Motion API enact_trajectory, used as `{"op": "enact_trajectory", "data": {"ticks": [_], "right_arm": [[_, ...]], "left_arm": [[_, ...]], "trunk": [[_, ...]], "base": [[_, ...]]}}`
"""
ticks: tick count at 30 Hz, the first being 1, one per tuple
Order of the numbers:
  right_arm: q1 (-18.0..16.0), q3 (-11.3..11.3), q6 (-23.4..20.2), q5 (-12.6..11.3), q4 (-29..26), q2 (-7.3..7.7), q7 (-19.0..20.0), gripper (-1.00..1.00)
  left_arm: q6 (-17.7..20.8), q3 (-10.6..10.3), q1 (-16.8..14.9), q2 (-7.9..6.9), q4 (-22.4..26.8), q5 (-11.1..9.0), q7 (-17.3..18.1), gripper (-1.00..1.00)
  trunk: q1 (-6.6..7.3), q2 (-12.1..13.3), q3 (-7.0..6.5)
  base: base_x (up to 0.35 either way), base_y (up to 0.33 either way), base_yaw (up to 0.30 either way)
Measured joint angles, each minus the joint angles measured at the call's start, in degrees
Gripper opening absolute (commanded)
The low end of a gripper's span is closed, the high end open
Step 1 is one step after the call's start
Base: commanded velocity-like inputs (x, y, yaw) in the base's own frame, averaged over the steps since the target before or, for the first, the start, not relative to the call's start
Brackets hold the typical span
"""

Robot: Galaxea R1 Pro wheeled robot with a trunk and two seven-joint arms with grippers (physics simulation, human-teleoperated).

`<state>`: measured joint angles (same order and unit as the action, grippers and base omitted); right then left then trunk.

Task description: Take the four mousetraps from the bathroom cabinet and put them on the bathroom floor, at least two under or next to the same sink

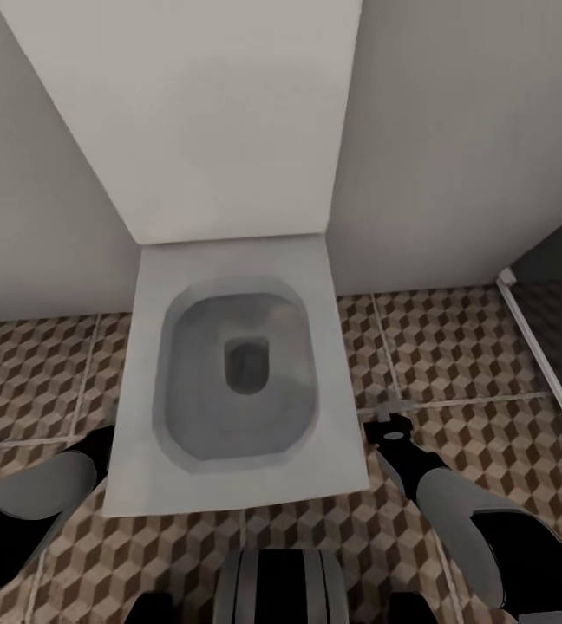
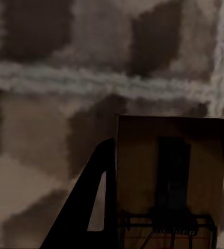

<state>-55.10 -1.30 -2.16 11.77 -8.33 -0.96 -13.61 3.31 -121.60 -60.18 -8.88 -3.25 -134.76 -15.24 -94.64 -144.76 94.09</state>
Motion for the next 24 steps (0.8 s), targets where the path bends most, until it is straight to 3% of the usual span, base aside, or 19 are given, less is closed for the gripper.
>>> {"op": "enact_trajectory", "data": {"ticks": [24], "right_arm": [[0.0,0.0,0.0,0.0,-0.1,-0.22,0.0,-1.00]], "left_arm": [[0.0,0.0,0.0,0.26,0.0,0.0,0.3,-1.00]], "trunk": [[0.00,0.0,0.80]], "base": [[0.000,0.000,0.013]]}}
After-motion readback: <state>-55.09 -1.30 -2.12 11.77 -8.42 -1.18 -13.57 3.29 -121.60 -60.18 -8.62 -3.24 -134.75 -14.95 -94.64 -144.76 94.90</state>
